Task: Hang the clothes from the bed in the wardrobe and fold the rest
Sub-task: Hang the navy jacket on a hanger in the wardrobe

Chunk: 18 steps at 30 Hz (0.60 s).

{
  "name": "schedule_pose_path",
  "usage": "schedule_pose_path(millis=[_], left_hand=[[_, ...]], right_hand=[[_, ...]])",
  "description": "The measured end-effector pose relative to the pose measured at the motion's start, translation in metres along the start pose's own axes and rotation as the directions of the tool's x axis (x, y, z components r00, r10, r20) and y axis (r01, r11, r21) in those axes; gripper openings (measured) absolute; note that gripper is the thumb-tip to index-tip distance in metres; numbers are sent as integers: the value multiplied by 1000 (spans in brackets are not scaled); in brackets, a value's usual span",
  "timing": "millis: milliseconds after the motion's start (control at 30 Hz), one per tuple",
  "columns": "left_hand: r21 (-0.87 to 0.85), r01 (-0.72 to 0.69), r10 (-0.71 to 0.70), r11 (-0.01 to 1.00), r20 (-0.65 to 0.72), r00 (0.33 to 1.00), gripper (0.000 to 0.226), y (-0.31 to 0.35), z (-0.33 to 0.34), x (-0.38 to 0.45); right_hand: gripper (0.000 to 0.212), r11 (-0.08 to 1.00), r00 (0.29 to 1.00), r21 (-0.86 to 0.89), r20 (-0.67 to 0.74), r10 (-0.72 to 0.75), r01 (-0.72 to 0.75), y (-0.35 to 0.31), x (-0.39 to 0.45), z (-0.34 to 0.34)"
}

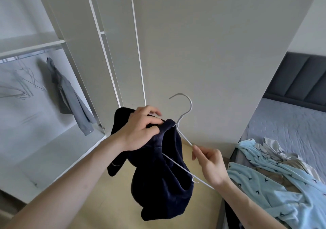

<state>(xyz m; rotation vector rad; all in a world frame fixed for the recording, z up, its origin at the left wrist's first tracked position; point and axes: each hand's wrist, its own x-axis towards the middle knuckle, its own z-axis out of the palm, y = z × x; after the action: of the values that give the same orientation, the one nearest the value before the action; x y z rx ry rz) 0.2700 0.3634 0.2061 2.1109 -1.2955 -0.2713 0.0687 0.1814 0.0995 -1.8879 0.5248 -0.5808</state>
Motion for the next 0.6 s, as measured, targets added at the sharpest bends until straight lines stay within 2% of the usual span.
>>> schedule_pose_path(millis=[67, 167, 300, 367, 433, 500, 533, 600], left_hand=[[112, -81, 86, 990, -41, 995, 28, -4, -3, 2], [134, -69, 78, 989, -67, 995, 15, -12, -7, 5], [162, -84, 92, 983, -47, 995, 24, -19, -9, 10], [150, -93, 110, 984, -105, 988, 25, -22, -10, 10], [124, -84, 106, 989, -177, 979, 24, -26, -14, 10], [97, -77, 98, 992, -238, 966, 24, -27, -19, 10], [89, -77, 98, 993, -260, 961, 25, -26, -22, 10], [82, -84, 104, 993, -281, 954, 25, -22, -28, 13]], right_hand=[[51, 1000, 1000, 23, 12, -4, 4, -5, 2, -1], [50, 999, 999, 32, 20, -31, 31, -11, 4, -3], [53, 995, 997, 101, 75, -2, -6, -7, 7, -7], [50, 984, 999, 174, 24, 29, -33, 7, 16, -15], [50, 970, 985, 225, -115, 126, -97, 30, 21, -26], [45, 950, 930, 226, -249, 270, -215, 58, 13, -33], [39, 937, 905, 203, -264, 333, -285, 71, 7, -31], [19, 904, 893, 159, -164, 420, -396, 90, -6, -20]])
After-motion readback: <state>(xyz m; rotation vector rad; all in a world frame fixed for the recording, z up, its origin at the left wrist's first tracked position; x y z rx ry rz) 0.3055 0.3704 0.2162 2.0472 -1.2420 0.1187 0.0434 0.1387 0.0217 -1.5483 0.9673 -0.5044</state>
